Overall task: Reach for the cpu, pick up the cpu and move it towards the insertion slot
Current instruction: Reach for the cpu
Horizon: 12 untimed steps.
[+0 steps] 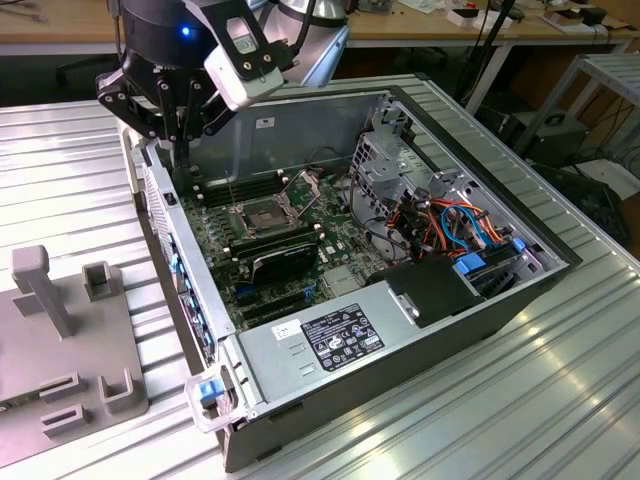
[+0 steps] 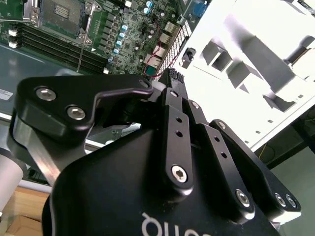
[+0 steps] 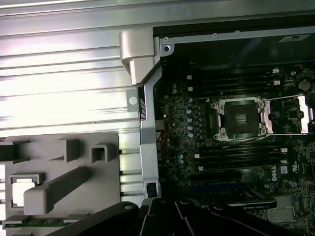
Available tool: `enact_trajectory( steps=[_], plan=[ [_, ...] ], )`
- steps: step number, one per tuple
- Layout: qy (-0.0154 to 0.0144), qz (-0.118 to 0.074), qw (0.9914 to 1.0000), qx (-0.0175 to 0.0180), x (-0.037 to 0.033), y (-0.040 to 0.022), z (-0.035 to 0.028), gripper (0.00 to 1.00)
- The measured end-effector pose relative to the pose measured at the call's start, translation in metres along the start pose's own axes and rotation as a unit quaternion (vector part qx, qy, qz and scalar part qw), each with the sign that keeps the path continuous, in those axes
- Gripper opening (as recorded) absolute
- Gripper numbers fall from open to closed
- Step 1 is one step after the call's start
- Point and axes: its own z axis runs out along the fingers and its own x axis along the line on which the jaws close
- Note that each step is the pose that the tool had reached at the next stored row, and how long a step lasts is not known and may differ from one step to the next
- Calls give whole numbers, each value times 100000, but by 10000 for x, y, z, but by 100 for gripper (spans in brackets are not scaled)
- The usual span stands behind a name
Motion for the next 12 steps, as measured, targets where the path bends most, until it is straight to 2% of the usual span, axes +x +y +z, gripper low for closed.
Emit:
enact_trajectory(
  steps=[12],
  plan=[
    [44,5,100000,-1,67,-6,14,11]
  ],
)
